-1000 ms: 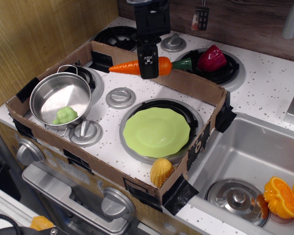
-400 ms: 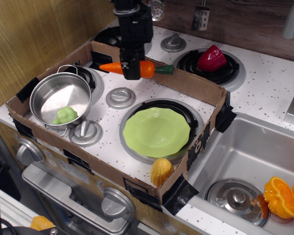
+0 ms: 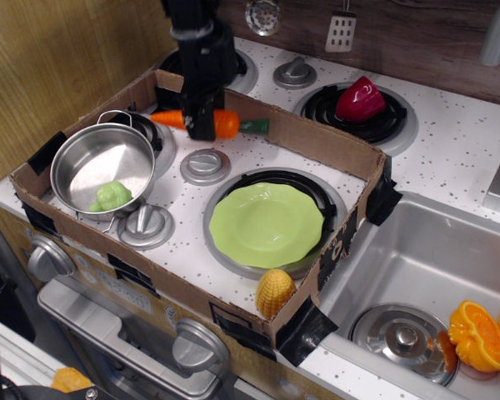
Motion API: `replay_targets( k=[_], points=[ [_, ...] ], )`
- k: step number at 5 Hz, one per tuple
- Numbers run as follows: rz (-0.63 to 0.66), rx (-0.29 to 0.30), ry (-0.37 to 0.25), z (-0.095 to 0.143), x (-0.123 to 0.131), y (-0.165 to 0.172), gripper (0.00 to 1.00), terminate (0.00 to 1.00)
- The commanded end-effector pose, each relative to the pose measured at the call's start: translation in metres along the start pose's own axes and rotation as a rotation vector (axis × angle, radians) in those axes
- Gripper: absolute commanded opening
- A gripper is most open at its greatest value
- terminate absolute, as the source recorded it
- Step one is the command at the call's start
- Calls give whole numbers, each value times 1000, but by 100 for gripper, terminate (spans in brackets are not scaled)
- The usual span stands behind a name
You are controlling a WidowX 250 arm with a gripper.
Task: Take carrot off plate
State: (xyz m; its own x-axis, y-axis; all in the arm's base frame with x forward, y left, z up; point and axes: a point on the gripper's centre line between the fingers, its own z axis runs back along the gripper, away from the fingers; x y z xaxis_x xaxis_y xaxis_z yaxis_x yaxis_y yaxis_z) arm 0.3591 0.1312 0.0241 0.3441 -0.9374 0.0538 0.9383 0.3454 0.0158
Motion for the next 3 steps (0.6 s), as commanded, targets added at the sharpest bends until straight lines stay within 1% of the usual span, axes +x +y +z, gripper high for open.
replay_targets(
  k=[1,2,3],
  points=[
    [5,172,22,27,6,17,100,0],
    [4,216,31,32,10,17,100,0],
    [24,242,49,40,16,11,100,0]
  ],
)
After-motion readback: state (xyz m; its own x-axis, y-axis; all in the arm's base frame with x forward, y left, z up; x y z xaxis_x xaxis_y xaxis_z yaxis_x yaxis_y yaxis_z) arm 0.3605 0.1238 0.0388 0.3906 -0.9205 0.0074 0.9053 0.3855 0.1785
